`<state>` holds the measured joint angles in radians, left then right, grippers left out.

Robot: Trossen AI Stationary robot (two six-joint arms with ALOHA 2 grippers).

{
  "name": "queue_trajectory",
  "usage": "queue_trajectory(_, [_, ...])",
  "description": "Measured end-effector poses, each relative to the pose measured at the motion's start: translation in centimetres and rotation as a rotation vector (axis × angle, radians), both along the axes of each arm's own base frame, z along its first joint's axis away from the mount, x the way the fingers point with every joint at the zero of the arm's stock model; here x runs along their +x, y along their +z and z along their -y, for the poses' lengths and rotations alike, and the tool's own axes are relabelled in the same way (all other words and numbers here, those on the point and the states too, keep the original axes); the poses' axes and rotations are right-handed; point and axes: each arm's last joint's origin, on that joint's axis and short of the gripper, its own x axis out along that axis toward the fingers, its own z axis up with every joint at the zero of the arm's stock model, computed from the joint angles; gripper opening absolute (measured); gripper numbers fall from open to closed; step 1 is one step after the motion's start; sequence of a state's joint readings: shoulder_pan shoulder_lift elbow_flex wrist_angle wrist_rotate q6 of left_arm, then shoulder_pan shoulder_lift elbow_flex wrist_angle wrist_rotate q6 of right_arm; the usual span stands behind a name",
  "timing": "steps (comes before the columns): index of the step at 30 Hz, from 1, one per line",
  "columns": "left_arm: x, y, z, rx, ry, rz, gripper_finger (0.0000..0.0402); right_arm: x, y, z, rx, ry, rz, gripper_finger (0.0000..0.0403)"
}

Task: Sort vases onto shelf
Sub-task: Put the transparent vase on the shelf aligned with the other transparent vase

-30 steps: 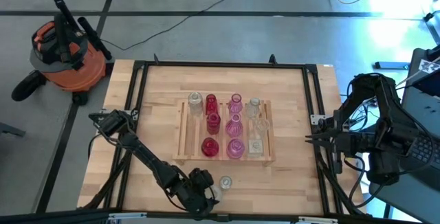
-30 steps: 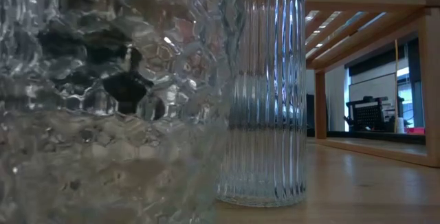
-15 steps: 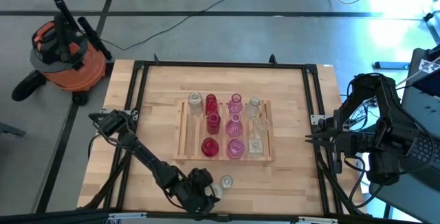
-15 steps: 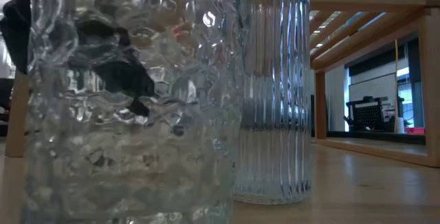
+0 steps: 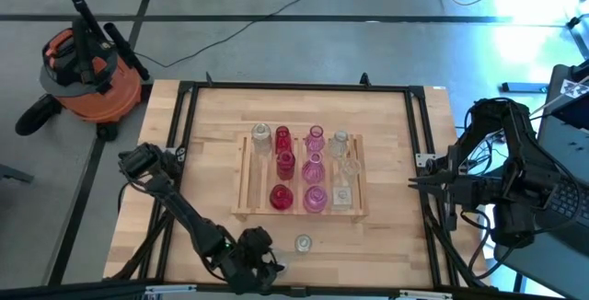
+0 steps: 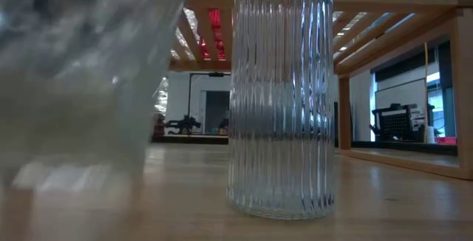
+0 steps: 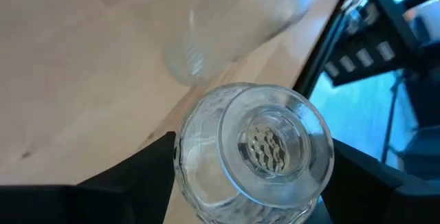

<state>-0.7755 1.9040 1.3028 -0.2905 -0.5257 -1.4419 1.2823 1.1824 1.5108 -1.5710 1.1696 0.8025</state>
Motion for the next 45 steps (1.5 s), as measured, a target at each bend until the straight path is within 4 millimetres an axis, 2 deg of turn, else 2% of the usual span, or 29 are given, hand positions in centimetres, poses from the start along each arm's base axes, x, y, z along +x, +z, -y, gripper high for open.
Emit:
queue_trajectory(6, [-0.7,1.1,-0.4,0.031,0.043,0.014,0.0287,0.1,0.0,0.1,-0.023,-0.001,0.004,0.0001])
queue_trajectory(14, [-1.1,2.4,-0.8,0.031,0.063,0.037,0.0287,1.3,-0.2,0.7,-0.029,-0.053,-0.066,0.0001])
queue_trajectory(22, [-2.4,5.8,-1.3,0.025,0.108,0.16,0.0287,2.0,-0.2,1.1,-0.083,-0.076,-0.095,0.0001])
queue_trajectory(29, [-4.5,9.4,-2.0,0.033,0.13,0.265,0.0286,2.7,-0.2,1.6,-0.111,-0.111,-0.105,0.0001])
queue_trajectory(37, [-6.8,12.0,-4.6,0.109,0.14,0.238,0.0286,3.0,-0.2,1.8,-0.126,-0.122,-0.118,0.0001])
queue_trajectory(45, [-8.6,13.7,-8.2,0.207,0.161,0.162,0.0284,3.0,-0.2,1.8,-0.125,-0.122,-0.118,0.0001])
